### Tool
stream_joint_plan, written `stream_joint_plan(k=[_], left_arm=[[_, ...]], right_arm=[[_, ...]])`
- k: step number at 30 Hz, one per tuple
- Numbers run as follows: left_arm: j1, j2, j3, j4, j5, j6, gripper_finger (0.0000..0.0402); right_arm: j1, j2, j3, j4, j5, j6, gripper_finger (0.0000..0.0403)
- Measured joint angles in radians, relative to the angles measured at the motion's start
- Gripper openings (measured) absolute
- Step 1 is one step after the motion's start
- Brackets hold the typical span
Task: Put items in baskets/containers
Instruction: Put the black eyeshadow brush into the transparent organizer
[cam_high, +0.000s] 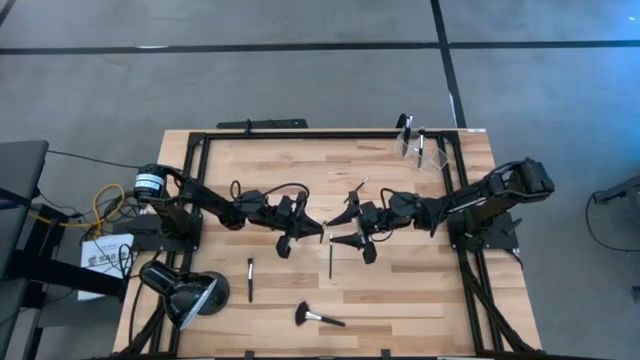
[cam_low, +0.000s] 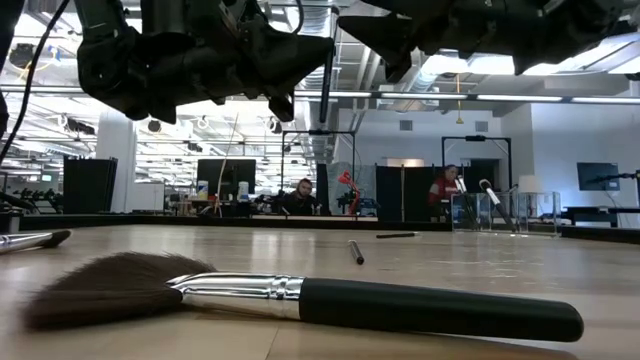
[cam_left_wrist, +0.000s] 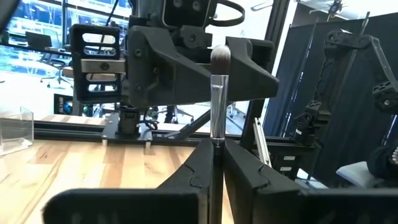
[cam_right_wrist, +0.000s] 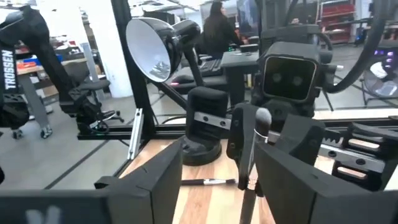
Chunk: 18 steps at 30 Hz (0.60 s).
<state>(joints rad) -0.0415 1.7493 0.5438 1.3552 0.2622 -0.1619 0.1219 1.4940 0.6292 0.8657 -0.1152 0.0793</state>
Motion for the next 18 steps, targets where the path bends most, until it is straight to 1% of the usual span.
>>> stream_joint_plan(k=[3, 6, 13, 18], left_arm=[[0.000, 0.000, 0.000, 0.001, 0.000, 0.000, 0.0024], [-0.001, 0.000, 0.000, 0.003, 0.001, 0.000, 0.0024], [-0.001, 0.000, 0.000, 0.003, 0.001, 0.000, 0.0024], [-0.001, 0.000, 0.000, 0.004, -0.005, 0.003, 0.0024]], right_arm=[[0.000, 0.000, 0.000, -0.005, 0.035, 0.000, 0.0200], [-0.001, 0.000, 0.000, -0.007, 0.044, -0.006, 0.0197], [-0.007, 0.000, 0.000, -0.013, 0.047, -0.008, 0.0176], [-0.007, 0.000, 0.000, -0.014, 0.097, 0.007, 0.0159]])
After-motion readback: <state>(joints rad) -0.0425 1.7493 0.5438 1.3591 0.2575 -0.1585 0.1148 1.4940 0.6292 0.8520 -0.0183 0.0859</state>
